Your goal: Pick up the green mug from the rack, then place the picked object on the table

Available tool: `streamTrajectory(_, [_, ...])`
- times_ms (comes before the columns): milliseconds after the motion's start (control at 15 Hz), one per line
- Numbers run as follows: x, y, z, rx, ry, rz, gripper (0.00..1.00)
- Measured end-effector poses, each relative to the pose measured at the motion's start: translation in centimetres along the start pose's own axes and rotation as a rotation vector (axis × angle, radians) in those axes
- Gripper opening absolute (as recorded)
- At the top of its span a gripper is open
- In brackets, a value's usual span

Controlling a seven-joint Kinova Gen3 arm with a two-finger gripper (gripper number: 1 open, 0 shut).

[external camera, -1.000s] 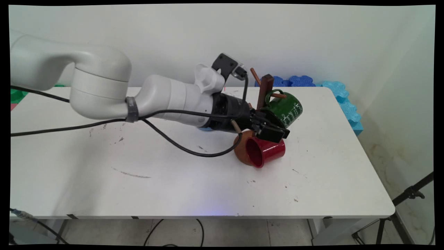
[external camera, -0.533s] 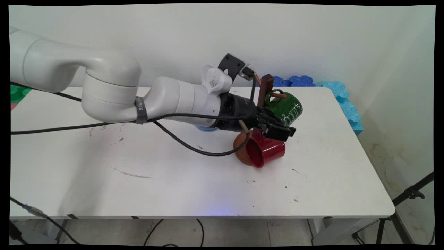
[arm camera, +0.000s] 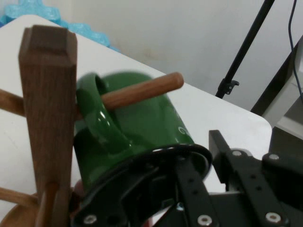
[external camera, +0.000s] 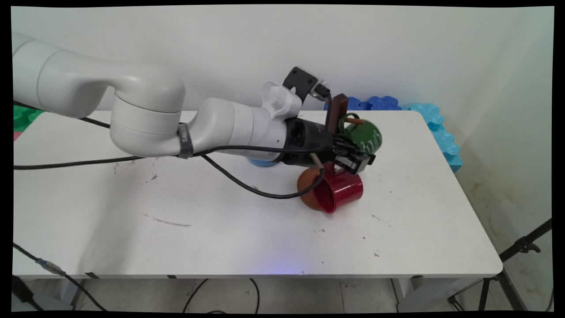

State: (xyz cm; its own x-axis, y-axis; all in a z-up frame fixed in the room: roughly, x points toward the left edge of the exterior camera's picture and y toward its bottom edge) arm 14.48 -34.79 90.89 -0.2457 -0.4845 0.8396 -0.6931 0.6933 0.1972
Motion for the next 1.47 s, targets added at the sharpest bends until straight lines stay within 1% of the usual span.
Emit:
streamTrajectory(733, [0.7,0.4,-0.5,-0.01,0.013,0.016,0.0])
streamTrajectory(1133, [1.4,0.9,-1.5,-0.029,0.022,0.022,0.0])
streamTrajectory(1467, [2.3,1.6,-2.9,-0.048,0.029,0.03,0.0])
